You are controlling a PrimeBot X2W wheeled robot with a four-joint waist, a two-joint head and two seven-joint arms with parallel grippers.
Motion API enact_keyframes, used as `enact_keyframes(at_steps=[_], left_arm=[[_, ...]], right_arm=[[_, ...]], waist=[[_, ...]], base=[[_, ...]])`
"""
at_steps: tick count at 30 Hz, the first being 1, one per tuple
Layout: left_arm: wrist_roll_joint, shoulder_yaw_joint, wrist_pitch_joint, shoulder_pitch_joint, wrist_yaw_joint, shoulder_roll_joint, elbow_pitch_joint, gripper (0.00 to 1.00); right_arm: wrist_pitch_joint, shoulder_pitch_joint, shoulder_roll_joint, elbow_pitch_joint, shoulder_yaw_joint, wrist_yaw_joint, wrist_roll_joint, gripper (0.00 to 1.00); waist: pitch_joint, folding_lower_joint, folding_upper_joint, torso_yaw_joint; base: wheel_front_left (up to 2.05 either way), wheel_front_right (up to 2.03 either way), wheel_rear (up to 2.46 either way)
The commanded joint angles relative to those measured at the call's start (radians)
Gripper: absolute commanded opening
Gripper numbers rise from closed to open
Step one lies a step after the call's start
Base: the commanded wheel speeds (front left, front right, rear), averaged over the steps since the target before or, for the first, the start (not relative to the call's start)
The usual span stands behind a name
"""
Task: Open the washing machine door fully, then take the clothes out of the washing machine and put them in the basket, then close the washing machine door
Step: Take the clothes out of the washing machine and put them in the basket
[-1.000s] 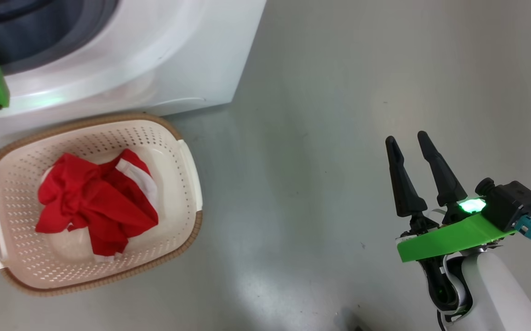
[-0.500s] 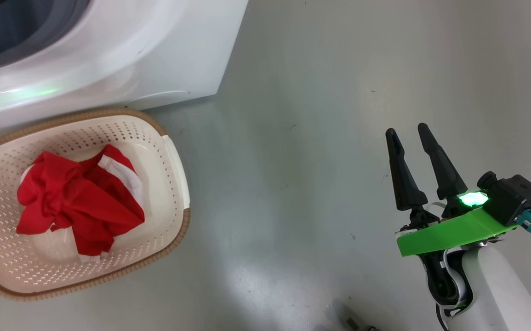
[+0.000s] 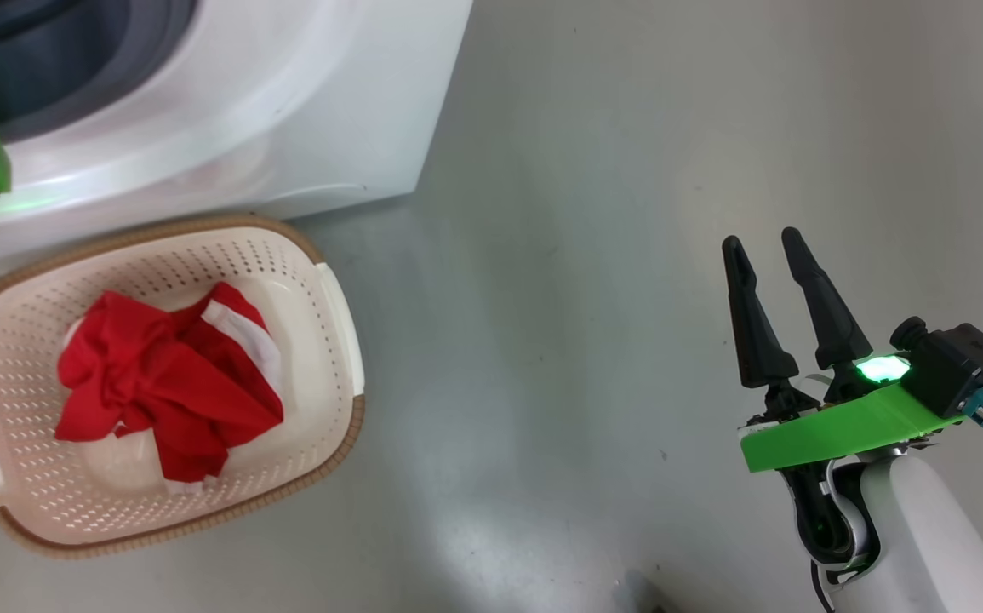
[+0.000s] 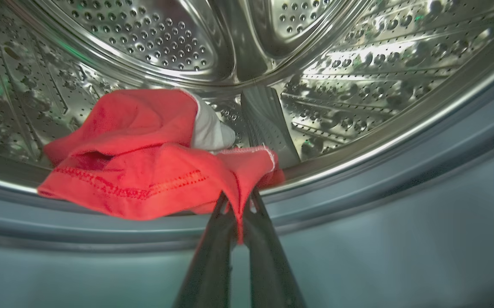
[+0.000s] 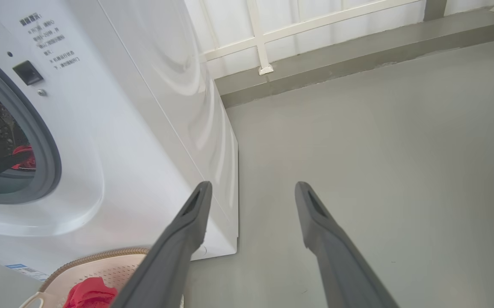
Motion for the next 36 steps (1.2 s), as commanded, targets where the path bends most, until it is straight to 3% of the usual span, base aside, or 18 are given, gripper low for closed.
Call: enact_keyframes(at_steps=[1,6,17,20,36], left_arm=[[-0.015,0.013,-0.037,0.032,-0.009,0.036,-0.024,0.0],[-0.044,0.027,-0.08,0.106,-0.029,0.022,-0.082,0.0],[-0.092,0.101,-0.082,0.361,-0.045,-0.027,-0.465,0.0],[-0.094,0.139,-0.082,0.489,-0.057,-0.065,-0.658,0.0],[-0.087,0.192,-0.082,0.749,-0.073,-0.16,-1.131,0.0]], right_arm=[[-0.006,0.014,-0.001,-0.018,0.013,0.006,-0.005,1.0],[-0.006,0.029,-0.001,-0.012,0.005,0.006,-0.014,1.0],[-0.006,0.062,-0.001,0.001,-0.015,0.006,-0.041,1.0],[-0.006,0.09,-0.001,0.006,-0.028,0.006,-0.057,1.0],[-0.006,0.123,-0.001,0.008,-0.043,0.006,-0.082,1.0]], waist=[[-0.026,0.0,0.0,0.014],[-0.072,0.0,0.0,0.034],[-0.156,0.0,0.0,0.079],[-0.2,0.0,0.0,0.102],[-0.248,0.0,0.0,0.136]], base=[[0.0,0.0,0.0],[0.0,0.0,0.0],[0.0,0.0,0.0],[0.0,0.0,0.0],[0.0,0.0,0.0]])
